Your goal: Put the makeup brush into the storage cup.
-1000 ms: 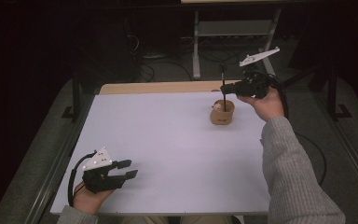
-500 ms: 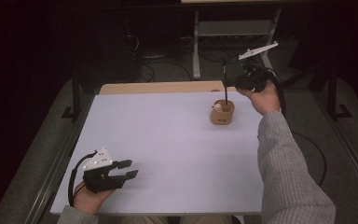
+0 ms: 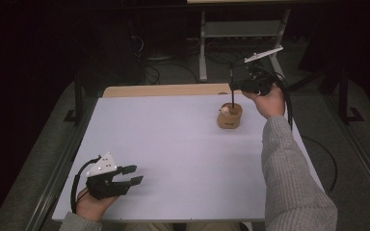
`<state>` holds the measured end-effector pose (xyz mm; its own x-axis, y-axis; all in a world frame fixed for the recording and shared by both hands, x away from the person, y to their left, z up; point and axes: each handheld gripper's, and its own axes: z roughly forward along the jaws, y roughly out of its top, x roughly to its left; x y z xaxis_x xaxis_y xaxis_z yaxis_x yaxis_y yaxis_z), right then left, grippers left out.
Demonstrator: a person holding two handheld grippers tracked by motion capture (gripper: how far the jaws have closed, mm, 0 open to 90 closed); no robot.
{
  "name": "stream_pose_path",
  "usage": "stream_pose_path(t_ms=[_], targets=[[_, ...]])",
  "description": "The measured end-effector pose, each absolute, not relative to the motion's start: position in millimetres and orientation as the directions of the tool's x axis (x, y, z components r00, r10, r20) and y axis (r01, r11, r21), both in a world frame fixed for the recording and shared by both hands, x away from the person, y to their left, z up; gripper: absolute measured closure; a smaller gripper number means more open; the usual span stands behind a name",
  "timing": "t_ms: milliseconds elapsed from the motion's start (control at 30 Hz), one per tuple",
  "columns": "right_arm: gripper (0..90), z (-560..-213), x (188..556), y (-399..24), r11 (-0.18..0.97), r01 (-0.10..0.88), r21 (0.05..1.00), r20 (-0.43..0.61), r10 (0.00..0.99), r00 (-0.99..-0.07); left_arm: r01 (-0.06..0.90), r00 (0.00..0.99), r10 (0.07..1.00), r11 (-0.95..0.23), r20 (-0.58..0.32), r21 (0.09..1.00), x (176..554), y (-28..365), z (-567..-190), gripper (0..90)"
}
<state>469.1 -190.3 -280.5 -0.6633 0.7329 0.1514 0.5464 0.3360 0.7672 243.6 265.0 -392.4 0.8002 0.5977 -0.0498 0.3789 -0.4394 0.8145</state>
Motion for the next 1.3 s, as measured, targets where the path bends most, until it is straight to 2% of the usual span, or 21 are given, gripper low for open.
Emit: stream_pose_path(t_ms=[900, 1300], targets=[[84.7, -304.1, 479.2, -194.8, 0.299, 0.578, 0.759, 0.171, 0.765, -0.62, 0.38, 0.798, 0.6, -0.438, -0.049, 0.815, 242.4, 263.6, -392.0, 52.9], [84.7, -315.5, 481.8, -193.6, 0.274, 0.598, 0.753, 0.191, 0.779, -0.597, 0.385, 0.79, 0.61, -0.422, -0.057, 0.821, 242.0, 263.2, -391.7, 47.4]])
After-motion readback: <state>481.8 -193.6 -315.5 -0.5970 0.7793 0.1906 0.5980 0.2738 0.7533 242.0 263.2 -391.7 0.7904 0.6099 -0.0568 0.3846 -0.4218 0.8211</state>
